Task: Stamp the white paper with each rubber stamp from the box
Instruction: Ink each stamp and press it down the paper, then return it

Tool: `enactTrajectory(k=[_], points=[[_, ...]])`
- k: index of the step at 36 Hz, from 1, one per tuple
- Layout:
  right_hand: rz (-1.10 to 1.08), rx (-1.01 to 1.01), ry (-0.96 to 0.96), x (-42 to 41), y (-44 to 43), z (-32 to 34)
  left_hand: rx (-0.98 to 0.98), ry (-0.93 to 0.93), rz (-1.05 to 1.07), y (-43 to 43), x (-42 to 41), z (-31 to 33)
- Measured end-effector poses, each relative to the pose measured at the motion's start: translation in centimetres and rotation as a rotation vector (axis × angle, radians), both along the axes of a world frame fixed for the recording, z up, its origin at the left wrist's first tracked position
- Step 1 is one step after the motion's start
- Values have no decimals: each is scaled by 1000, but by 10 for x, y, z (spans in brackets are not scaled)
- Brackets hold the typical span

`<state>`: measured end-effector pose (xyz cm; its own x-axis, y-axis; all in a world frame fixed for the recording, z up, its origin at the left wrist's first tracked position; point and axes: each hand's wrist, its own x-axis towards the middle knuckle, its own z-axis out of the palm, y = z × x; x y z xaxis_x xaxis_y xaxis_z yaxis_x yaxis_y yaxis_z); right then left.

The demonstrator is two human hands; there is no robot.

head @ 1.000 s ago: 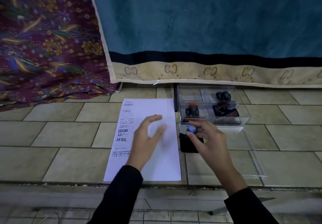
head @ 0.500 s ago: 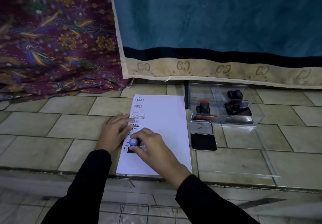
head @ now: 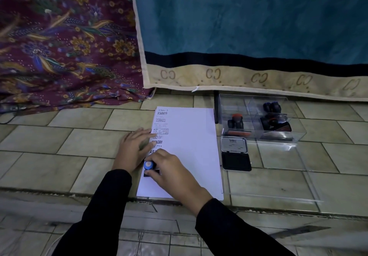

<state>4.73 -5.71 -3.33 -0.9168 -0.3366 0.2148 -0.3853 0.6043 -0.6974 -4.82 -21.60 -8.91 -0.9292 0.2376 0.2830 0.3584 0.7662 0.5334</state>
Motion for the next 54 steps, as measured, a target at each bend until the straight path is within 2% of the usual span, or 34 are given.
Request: enactTrajectory(k=[10,13,19,22,24,28,30,33,37,42,49,54], points=[[-8,15,56,1,-3,-6,-11,-23,-6,-1,0,-1],[-20,-38,38,0,-2,-7,-5,-39,-11,-2,-1,-1],[-281,-374,-9,-9,35,8,18,-37,-17,-3,1,1],[-379,-469,-2,-6,77,16,71,-62,-14,-3,1,-1],[-443,-439,37,0,107,20,96,-56,-15,-4,0,-2],[-566,-290,107,13,156,20,329,-152,11,-4,-2,-2],[-588,-253,121,18,172,17,359,-159,22,2,2,1],[-604,-166,145,23,185,10,255,-50,11,29,11,11],[-583,-134,186,25,188,4,190,9,-109,83,33,27],[-572,-115,196,23,190,-2,30,1,-252,141,59,25],[-592,-167,188,19,195,0,-72,-63,-164,171,72,-1],[-652,-194,186,-3,204,22,-97,-34,-146,171,73,-8]])
